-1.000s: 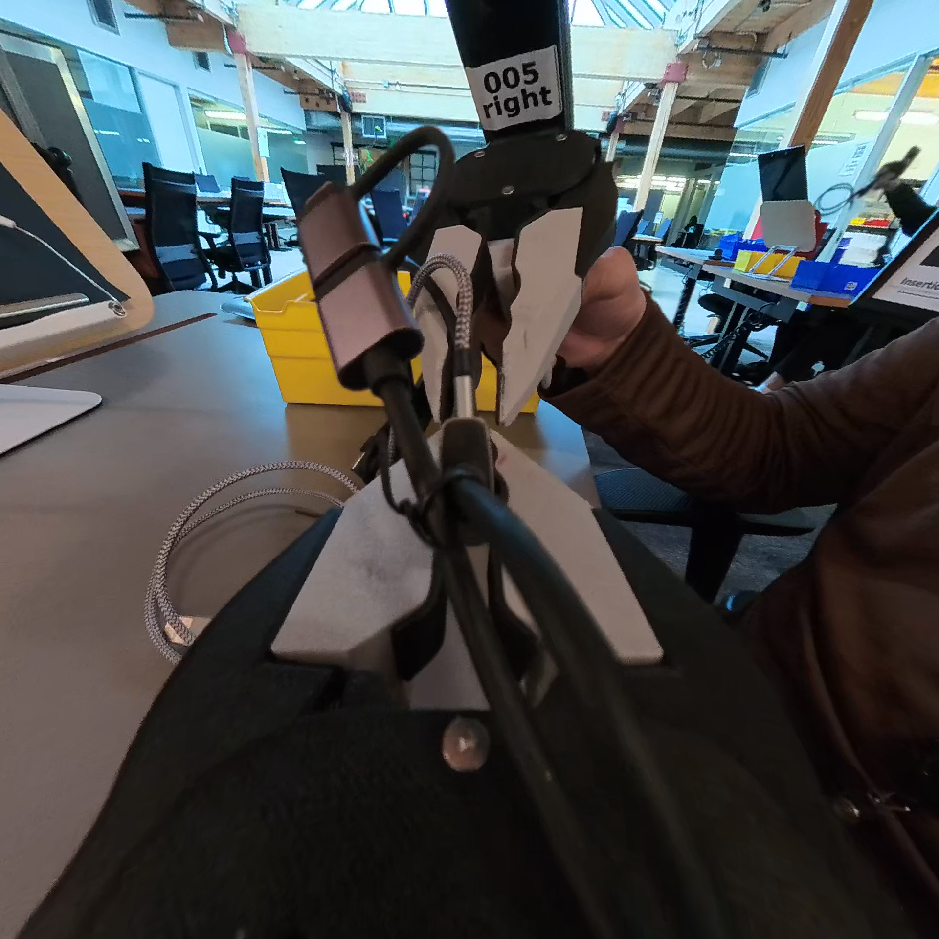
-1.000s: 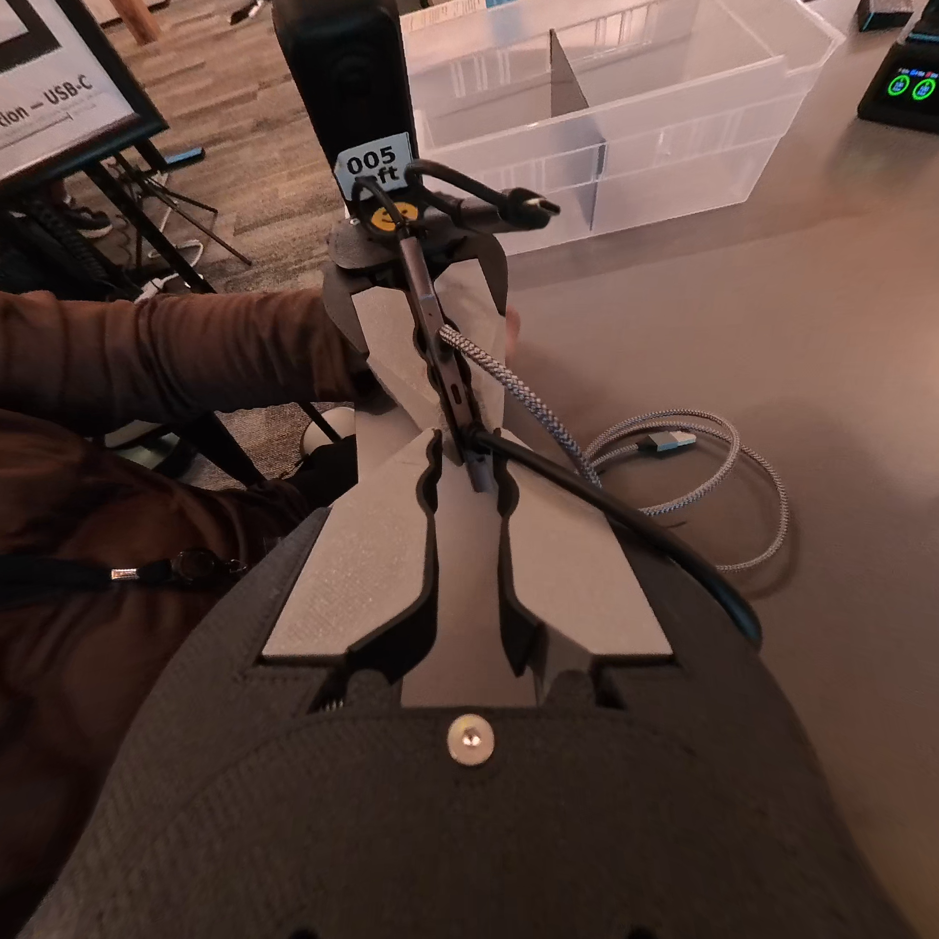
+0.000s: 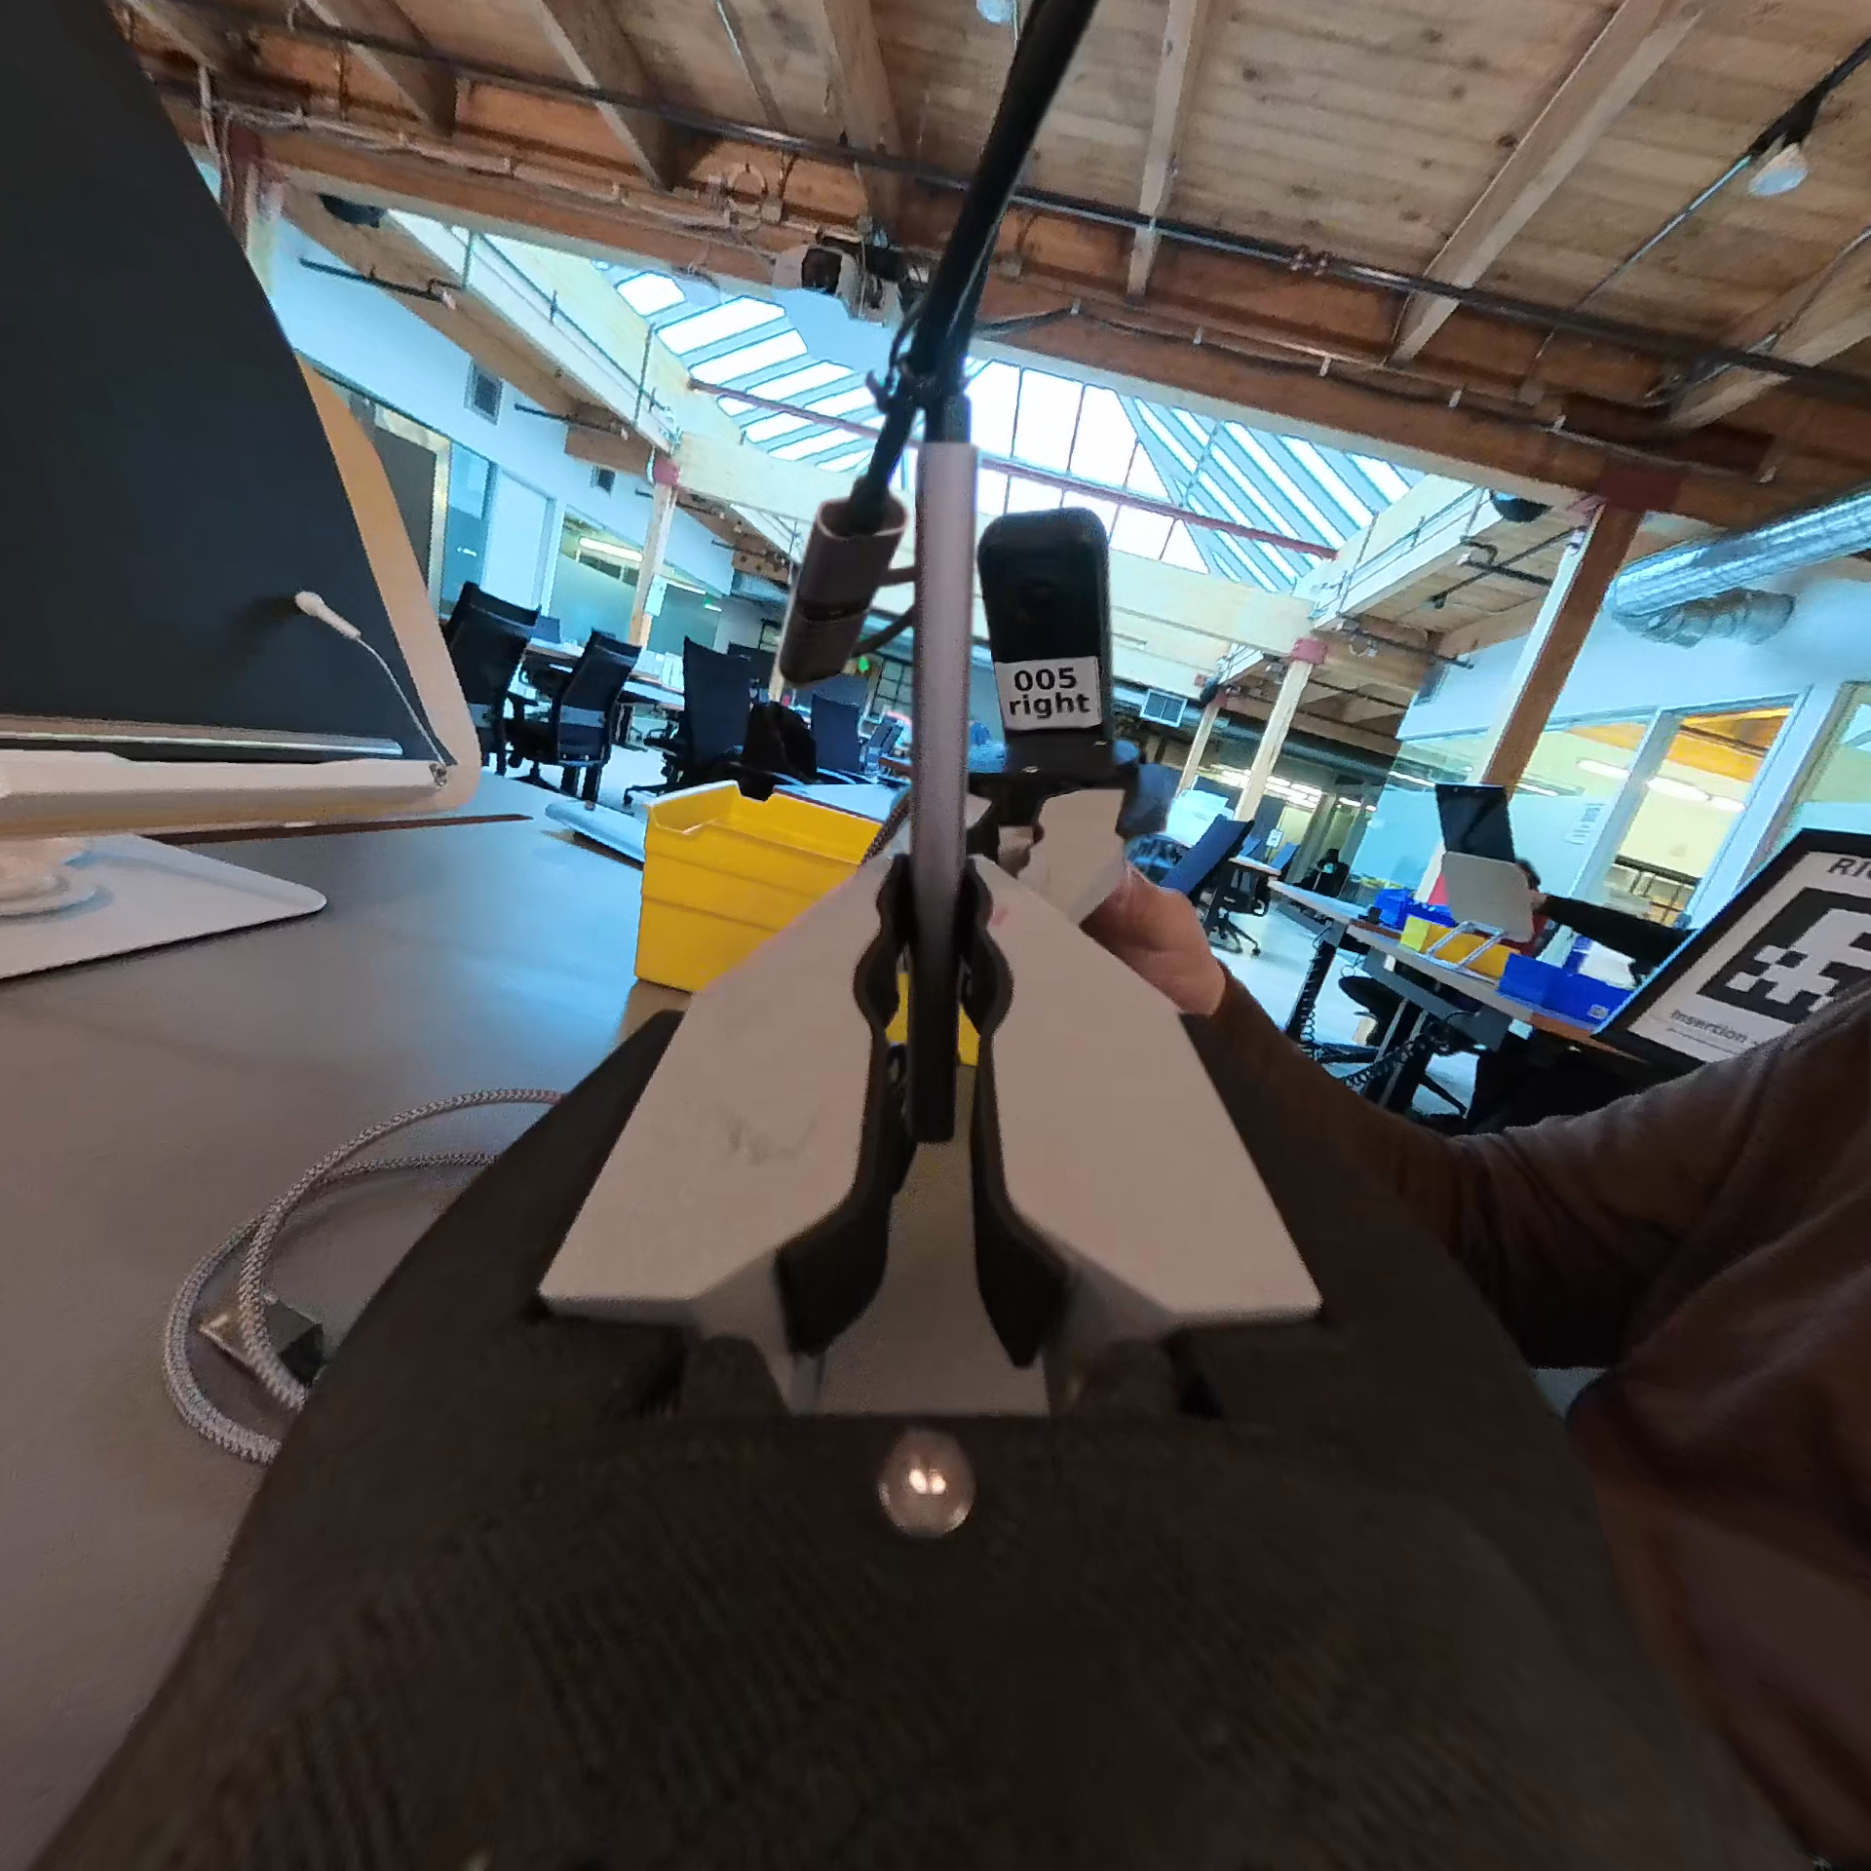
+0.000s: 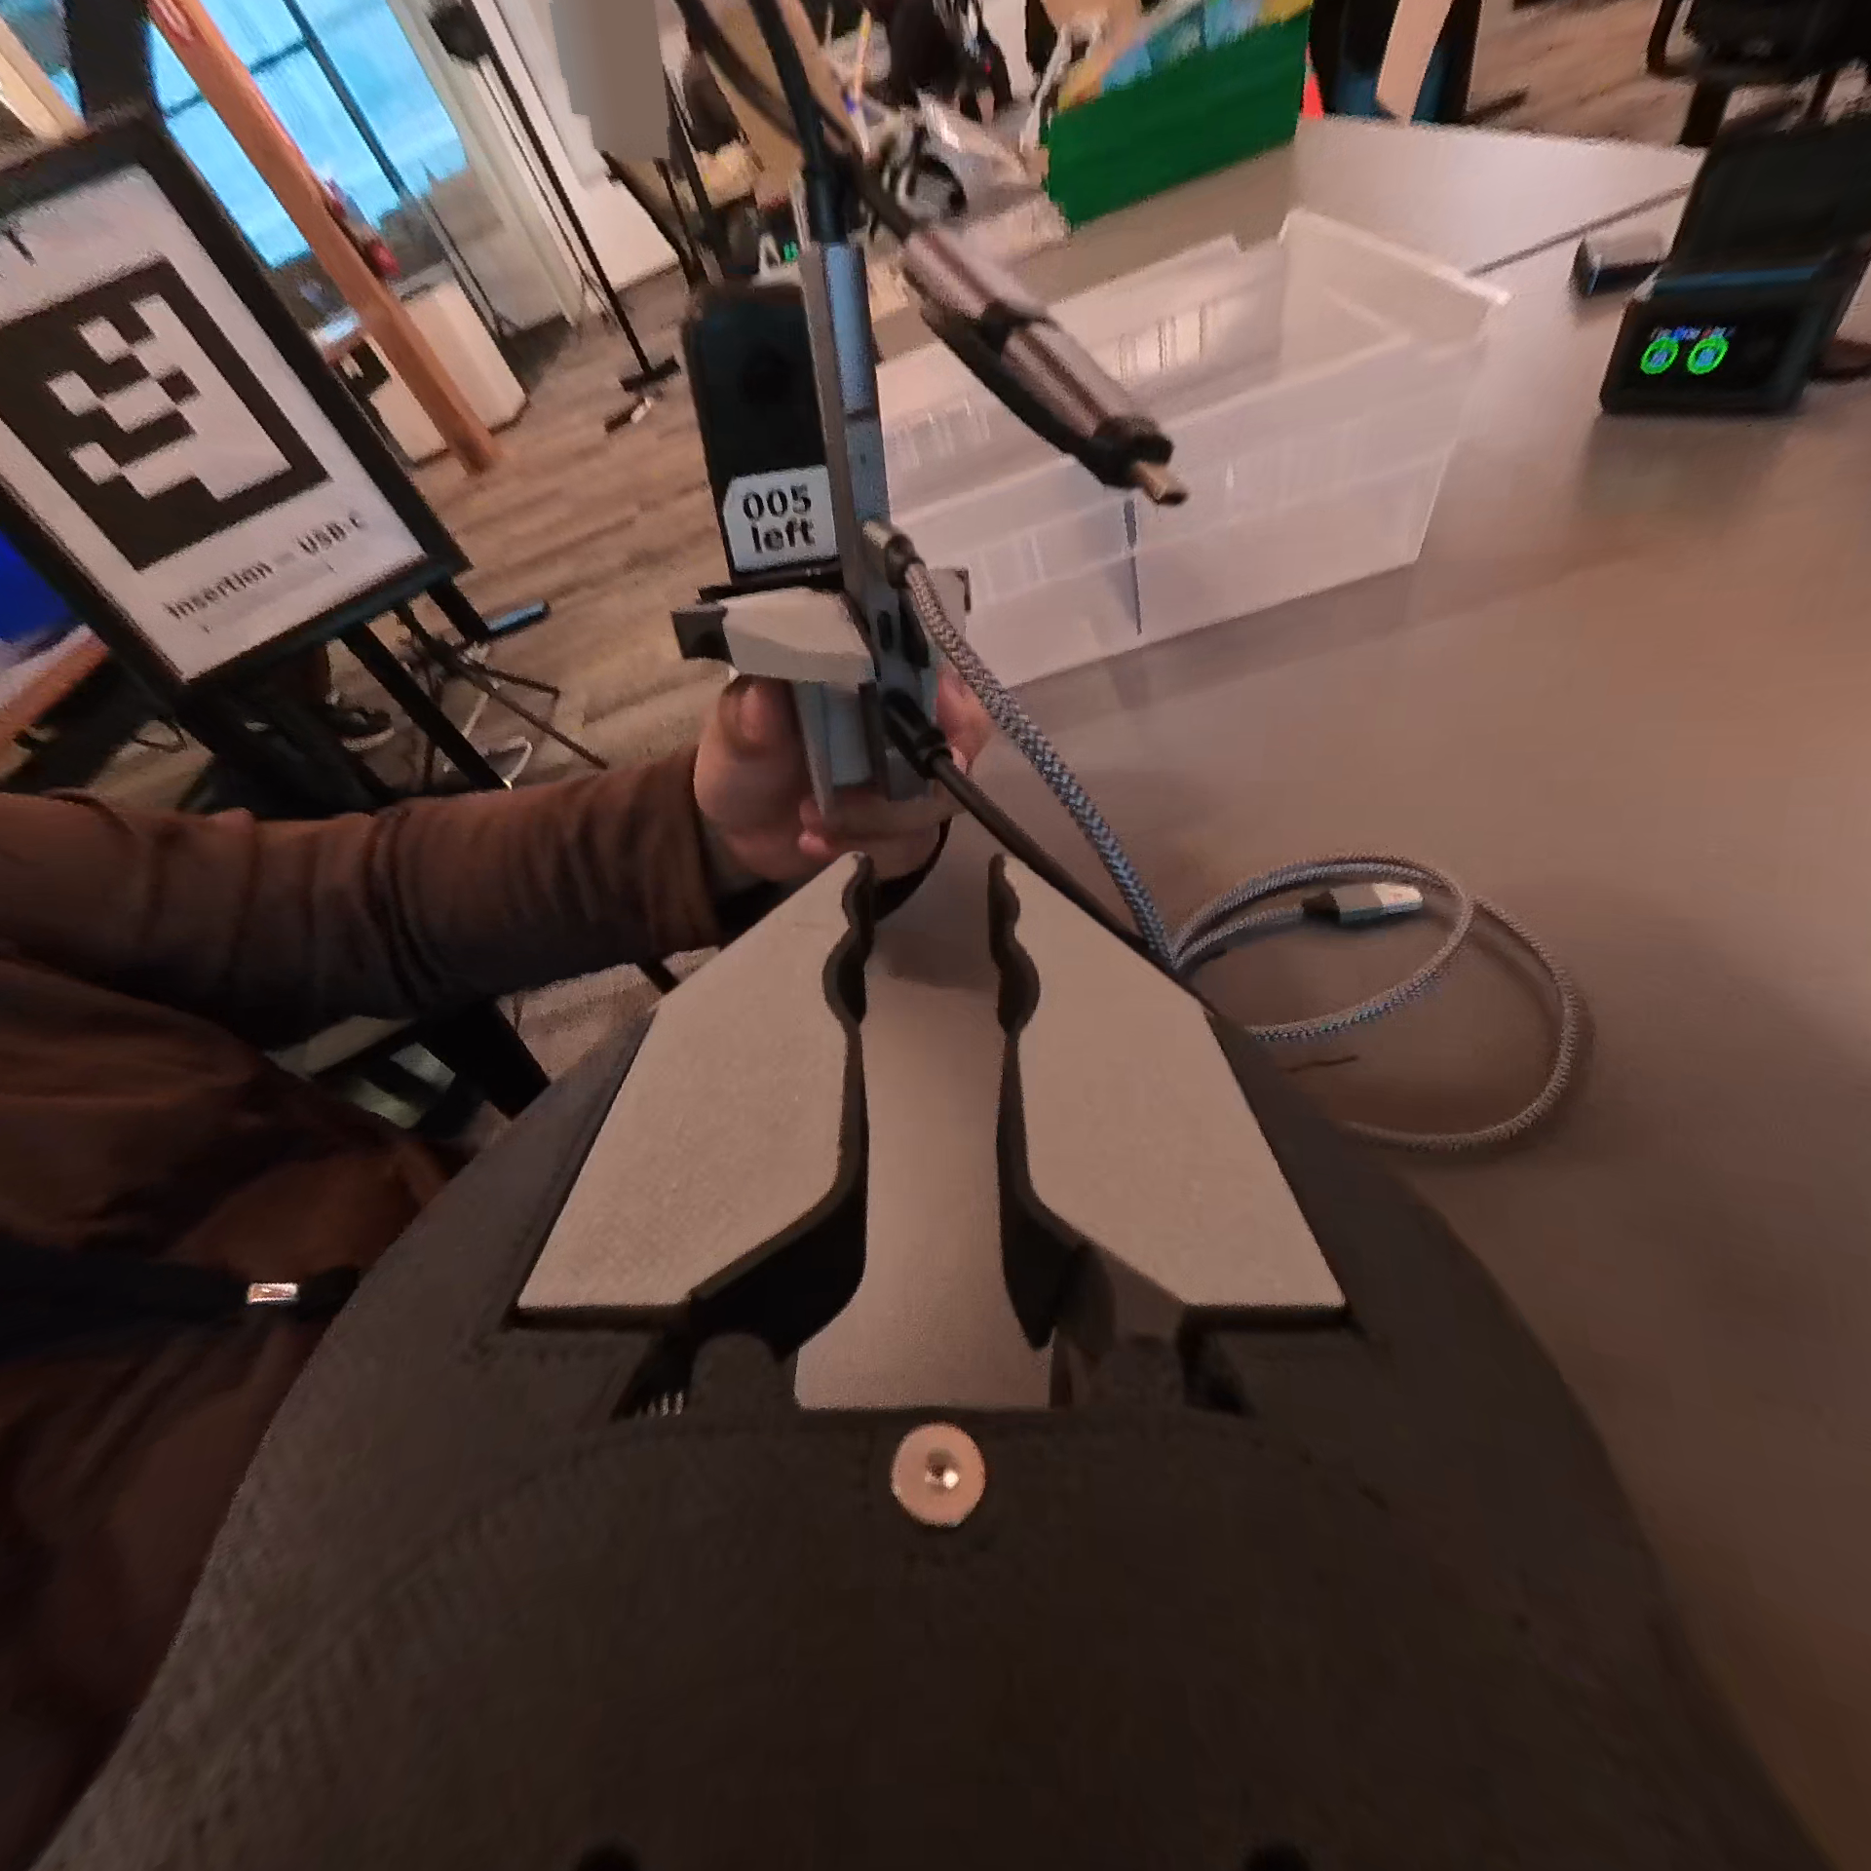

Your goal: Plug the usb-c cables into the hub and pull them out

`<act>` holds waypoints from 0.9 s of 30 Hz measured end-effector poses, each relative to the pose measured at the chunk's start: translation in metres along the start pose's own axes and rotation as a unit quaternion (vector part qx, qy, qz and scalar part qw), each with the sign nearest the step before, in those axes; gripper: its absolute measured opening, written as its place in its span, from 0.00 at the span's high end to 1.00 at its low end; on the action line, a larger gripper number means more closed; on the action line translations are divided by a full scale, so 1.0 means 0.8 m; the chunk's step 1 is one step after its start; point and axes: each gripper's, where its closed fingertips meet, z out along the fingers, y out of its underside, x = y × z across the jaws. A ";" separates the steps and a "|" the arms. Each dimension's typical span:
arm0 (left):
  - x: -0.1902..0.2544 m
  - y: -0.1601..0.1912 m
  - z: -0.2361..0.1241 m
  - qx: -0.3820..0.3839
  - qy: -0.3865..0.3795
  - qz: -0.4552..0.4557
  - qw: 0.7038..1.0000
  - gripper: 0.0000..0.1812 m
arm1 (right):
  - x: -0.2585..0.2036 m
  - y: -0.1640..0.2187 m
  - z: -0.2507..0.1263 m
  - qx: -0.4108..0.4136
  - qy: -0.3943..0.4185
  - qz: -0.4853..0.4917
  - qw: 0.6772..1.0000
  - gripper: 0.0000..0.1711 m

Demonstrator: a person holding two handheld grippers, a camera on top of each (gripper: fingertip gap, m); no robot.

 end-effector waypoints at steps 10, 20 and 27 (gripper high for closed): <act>0.006 0.011 0.006 -0.025 0.004 0.019 0.999 0.96 | -0.010 -0.018 -0.018 0.040 -0.013 -0.018 0.999 0.84; 0.008 0.026 0.012 -0.056 0.006 0.025 0.998 0.96 | -0.004 -0.011 -0.011 0.023 0.007 -0.016 1.000 0.89; 0.010 0.063 0.021 -0.133 -0.002 0.062 0.989 0.96 | 0.003 -0.013 -0.013 0.038 0.011 0.006 0.999 0.87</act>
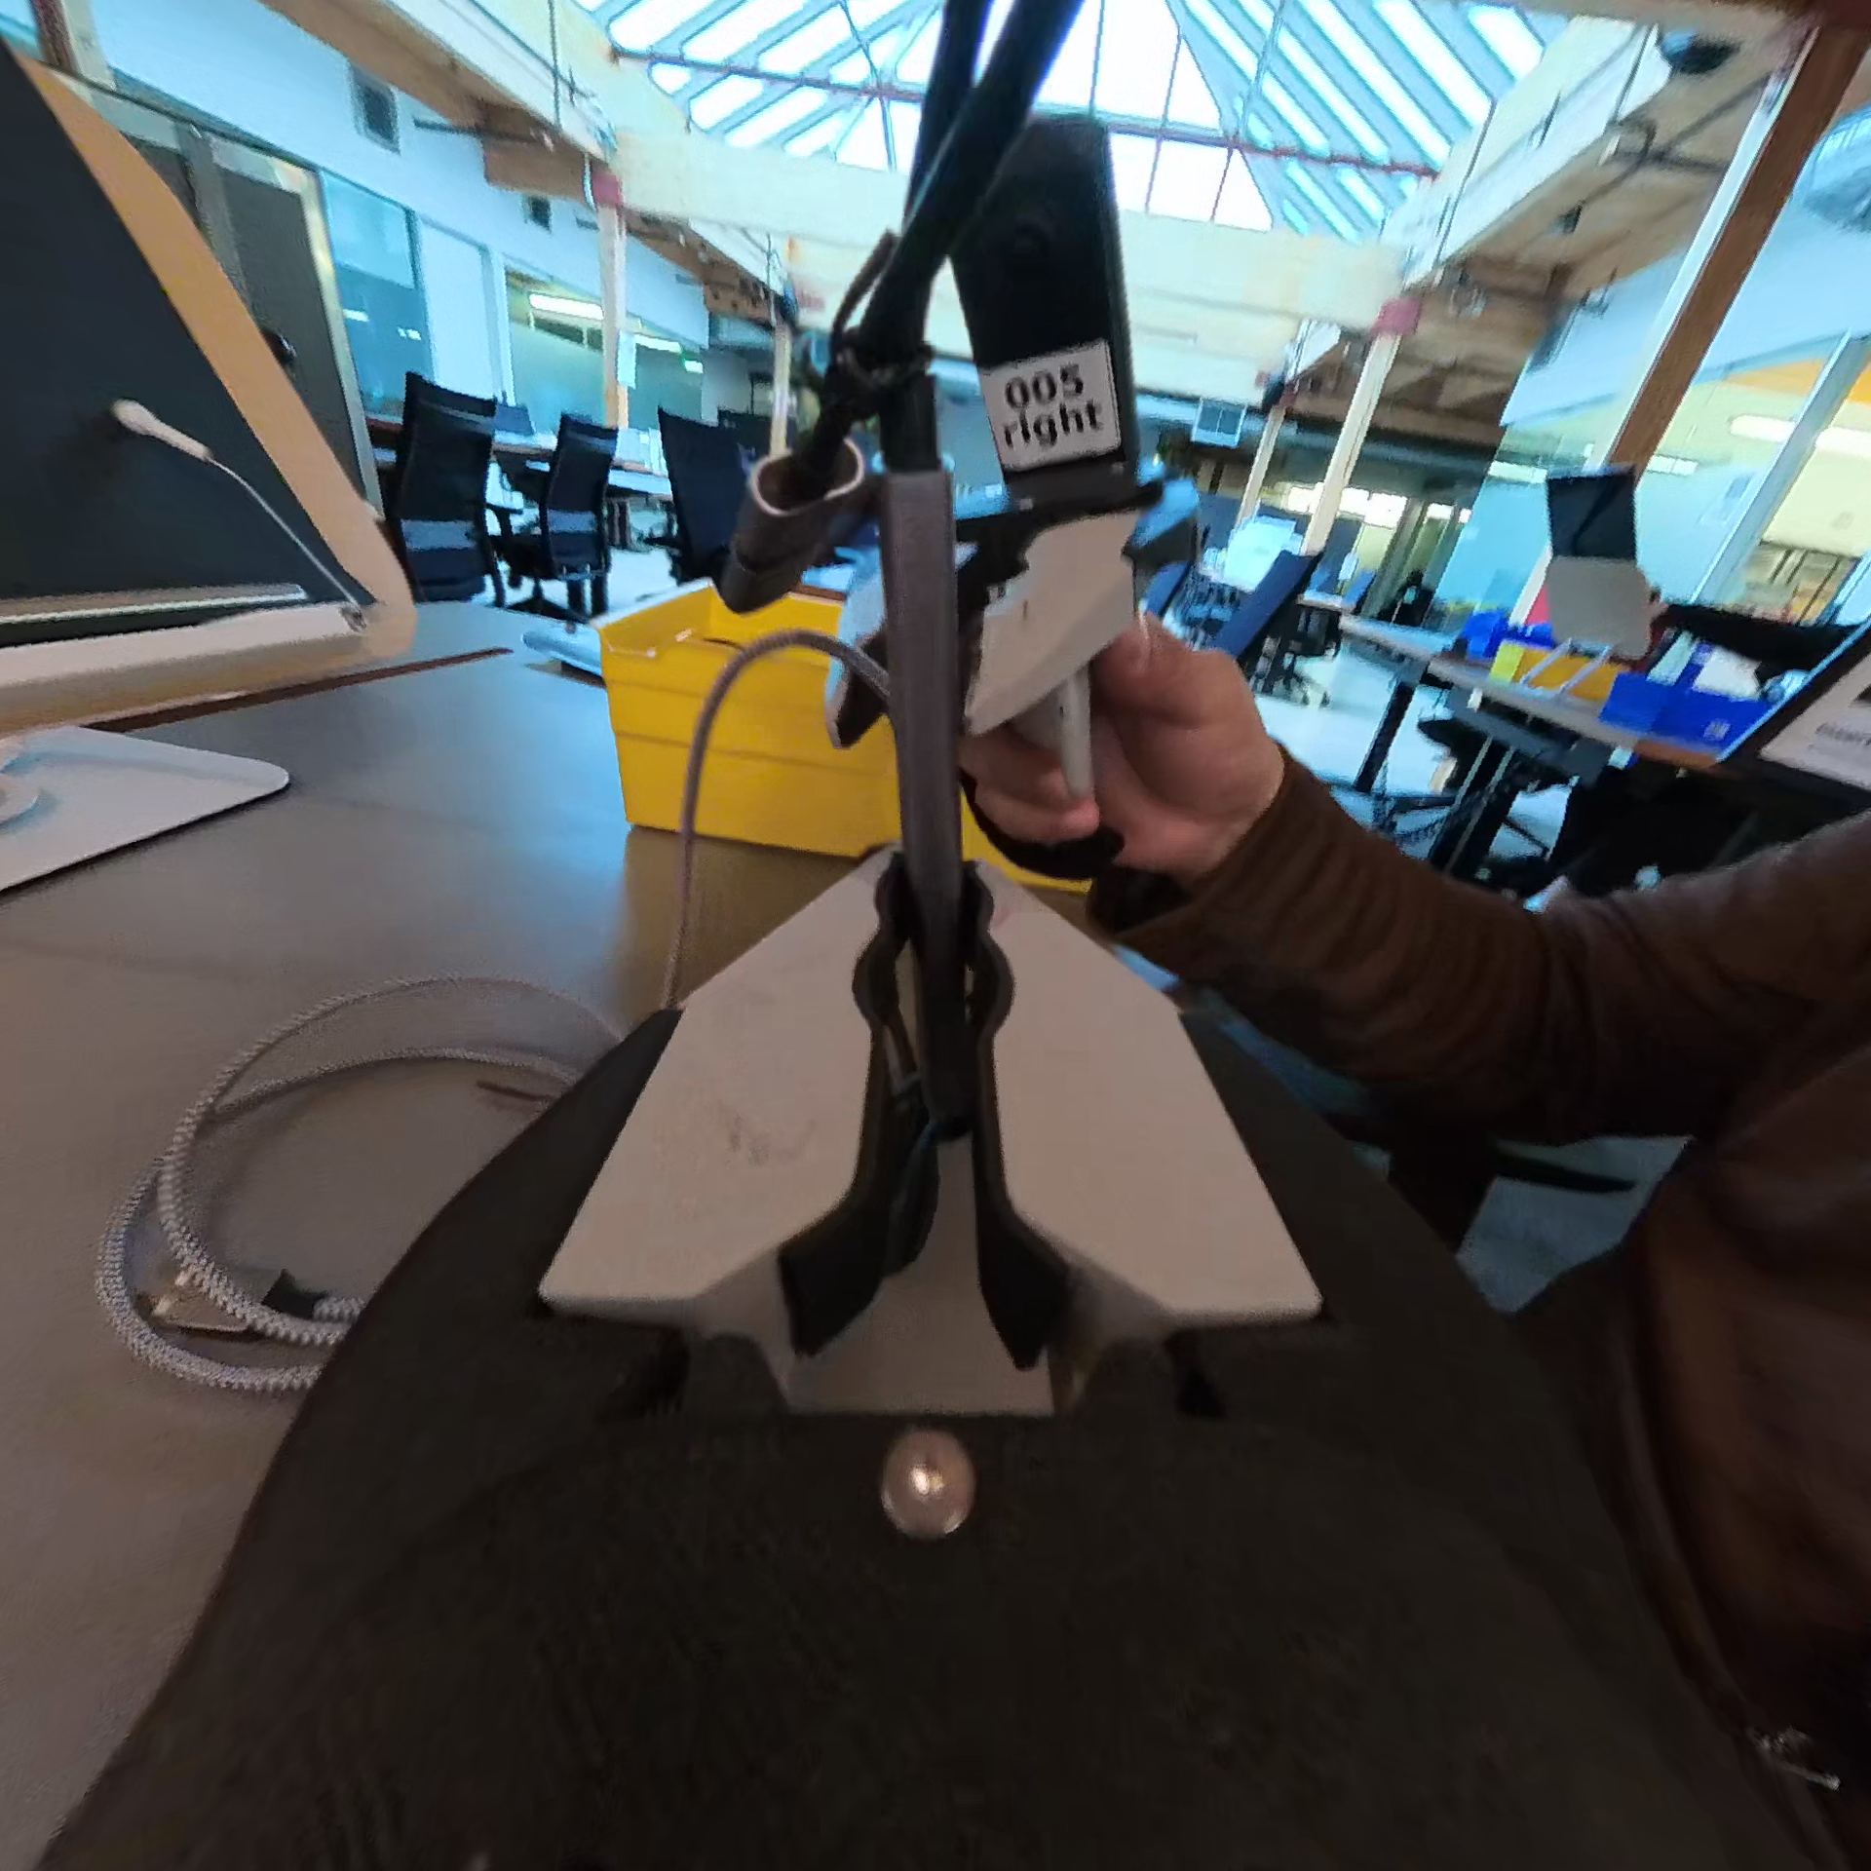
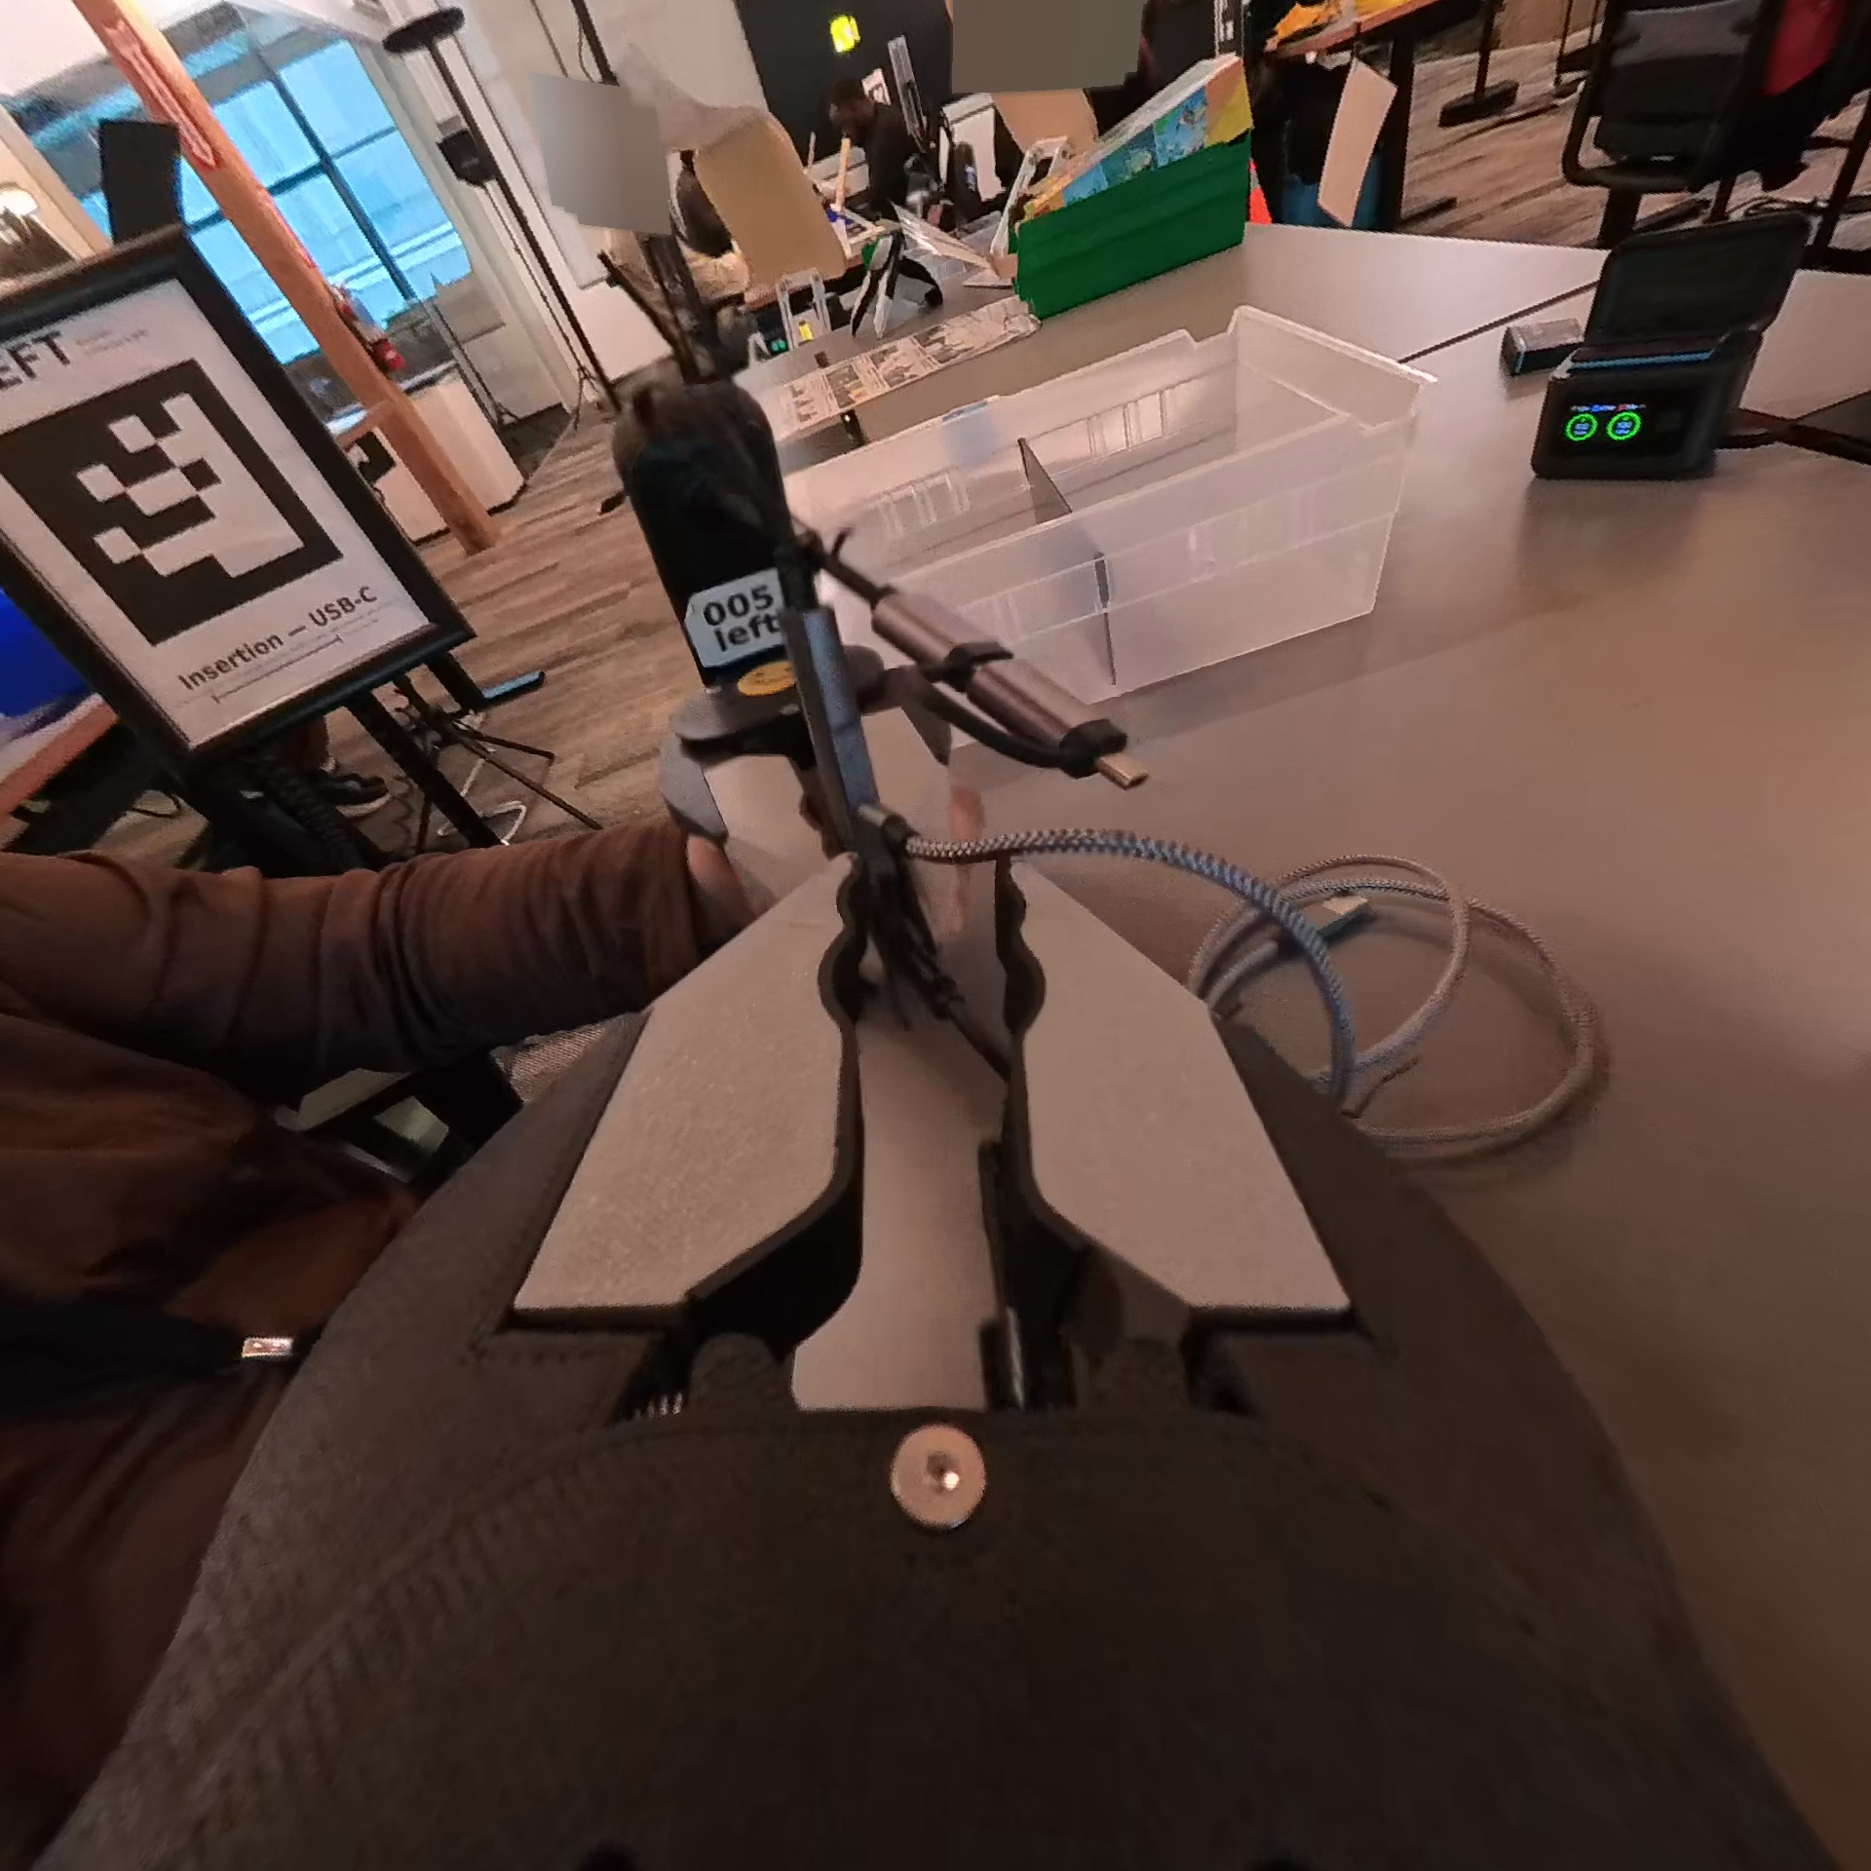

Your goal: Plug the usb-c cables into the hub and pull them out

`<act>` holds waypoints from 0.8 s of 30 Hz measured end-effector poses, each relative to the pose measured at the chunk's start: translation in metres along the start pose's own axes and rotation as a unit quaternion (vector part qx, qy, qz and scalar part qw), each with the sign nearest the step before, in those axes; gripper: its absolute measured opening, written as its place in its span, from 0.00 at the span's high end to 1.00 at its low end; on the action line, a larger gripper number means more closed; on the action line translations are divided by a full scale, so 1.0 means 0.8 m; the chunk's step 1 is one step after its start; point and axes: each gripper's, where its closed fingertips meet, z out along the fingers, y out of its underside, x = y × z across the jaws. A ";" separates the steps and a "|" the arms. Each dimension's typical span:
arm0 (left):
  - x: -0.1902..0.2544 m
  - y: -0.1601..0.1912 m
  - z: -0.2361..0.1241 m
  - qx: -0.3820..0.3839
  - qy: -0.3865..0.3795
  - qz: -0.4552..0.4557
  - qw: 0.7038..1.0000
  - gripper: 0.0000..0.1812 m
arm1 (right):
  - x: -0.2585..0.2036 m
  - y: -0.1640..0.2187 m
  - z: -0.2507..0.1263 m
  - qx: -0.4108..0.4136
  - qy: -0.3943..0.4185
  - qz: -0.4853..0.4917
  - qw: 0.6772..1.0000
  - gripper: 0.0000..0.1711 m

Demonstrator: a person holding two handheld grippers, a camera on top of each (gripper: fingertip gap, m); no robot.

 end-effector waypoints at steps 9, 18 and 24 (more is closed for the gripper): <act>0.011 0.022 0.013 -0.056 -0.002 0.051 0.997 0.97 | -0.025 0.007 0.018 -0.030 -0.019 -0.033 0.999 0.88; 0.023 0.025 0.015 -0.061 0.026 0.055 0.996 0.88 | -0.018 0.017 0.019 -0.090 0.076 -0.126 0.985 0.99; 0.026 0.039 0.013 -0.115 0.010 0.078 0.990 0.78 | -0.012 0.024 0.007 -0.124 0.100 -0.145 0.977 0.99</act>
